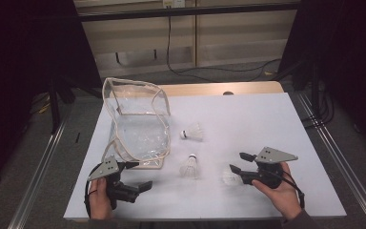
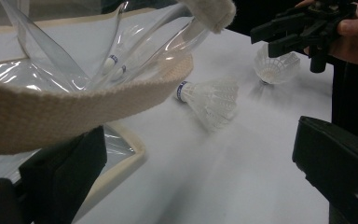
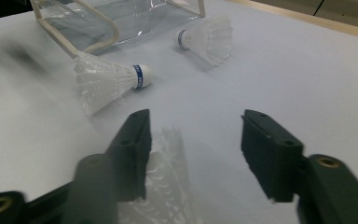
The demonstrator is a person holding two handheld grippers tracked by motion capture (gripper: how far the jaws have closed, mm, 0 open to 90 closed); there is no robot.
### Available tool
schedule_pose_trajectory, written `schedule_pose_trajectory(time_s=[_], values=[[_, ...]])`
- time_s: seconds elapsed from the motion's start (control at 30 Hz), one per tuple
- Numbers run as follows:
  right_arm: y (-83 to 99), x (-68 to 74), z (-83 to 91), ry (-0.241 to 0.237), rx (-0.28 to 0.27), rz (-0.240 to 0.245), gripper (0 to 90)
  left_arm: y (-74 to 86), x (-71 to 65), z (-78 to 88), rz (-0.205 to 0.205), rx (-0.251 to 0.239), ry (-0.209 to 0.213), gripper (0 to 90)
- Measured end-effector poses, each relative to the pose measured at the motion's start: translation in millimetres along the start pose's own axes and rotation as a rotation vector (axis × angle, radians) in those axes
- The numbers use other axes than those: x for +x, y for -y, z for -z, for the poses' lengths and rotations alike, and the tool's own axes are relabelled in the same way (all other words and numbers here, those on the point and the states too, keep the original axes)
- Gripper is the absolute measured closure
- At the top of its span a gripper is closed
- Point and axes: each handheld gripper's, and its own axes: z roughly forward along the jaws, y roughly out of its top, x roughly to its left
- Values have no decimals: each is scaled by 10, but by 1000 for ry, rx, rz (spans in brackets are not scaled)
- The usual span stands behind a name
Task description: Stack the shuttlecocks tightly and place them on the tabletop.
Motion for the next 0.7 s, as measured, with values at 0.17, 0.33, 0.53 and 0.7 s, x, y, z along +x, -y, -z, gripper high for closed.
schedule_pose_trajectory(time_s=[0.17,0.33,0.53,0.7], values=[[-24,-49,70,7,7,-4,628,0,-1,0,-1,-1,-1,30],[-19,-120,129,-5,18,-30,822,-5,0,0,-5,-2,-1,30],[-25,-151,148,-28,24,-57,881,-7,-1,-1,-7,-3,3,30],[-56,-153,132,-48,7,-78,888,-7,-7,-6,-2,-7,3,30]])
